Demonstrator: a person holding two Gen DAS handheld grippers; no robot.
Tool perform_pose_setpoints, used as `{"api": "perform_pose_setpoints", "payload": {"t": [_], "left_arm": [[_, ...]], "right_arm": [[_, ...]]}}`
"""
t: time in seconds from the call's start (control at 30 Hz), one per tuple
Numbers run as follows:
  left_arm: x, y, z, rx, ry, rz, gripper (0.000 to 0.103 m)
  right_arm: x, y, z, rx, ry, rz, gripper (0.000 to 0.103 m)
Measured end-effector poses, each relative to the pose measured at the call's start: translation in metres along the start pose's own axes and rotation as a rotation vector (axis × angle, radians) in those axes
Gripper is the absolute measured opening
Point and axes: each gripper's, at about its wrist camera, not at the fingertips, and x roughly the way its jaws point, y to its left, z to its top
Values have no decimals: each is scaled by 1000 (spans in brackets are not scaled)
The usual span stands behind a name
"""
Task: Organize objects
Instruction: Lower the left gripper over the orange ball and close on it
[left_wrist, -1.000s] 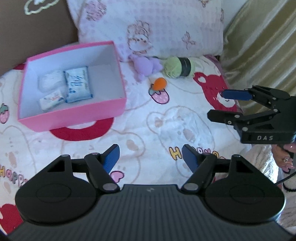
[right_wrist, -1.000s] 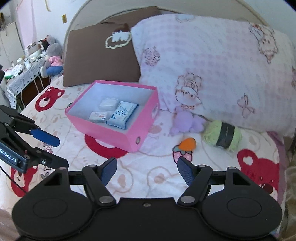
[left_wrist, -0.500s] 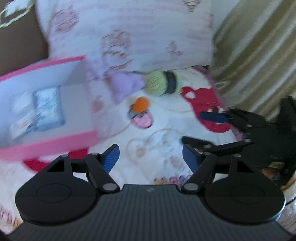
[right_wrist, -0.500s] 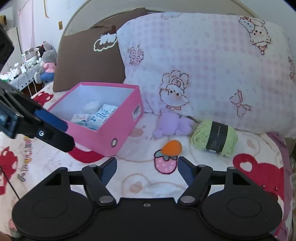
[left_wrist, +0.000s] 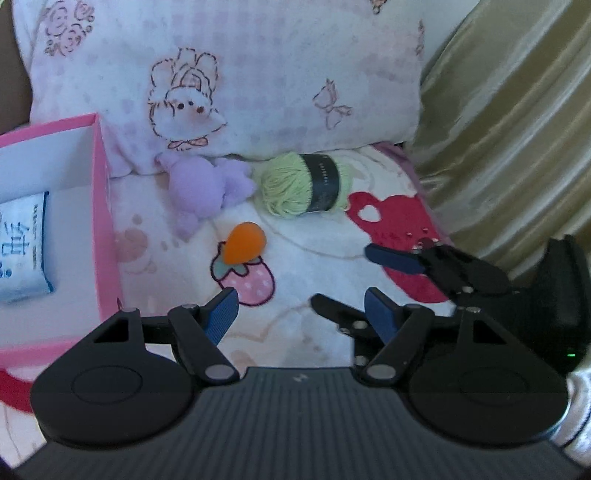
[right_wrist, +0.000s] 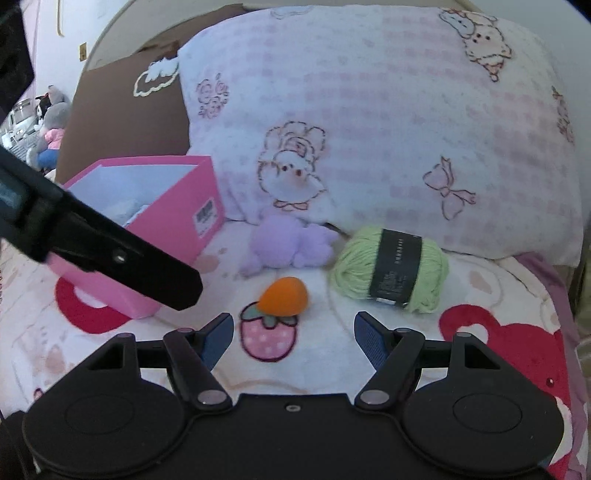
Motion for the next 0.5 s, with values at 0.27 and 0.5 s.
{"api": "perform_pose_setpoints", "payload": {"t": [0.27,0.5], "left_arm": [[47,-1,13,-5,-40,146,74],[80,8,25,-13,-45,206,74]], "right_arm": [[35,-3,-4,-49,-16,39,76],[77,-3,-5,-21,-10,36,76]]}}
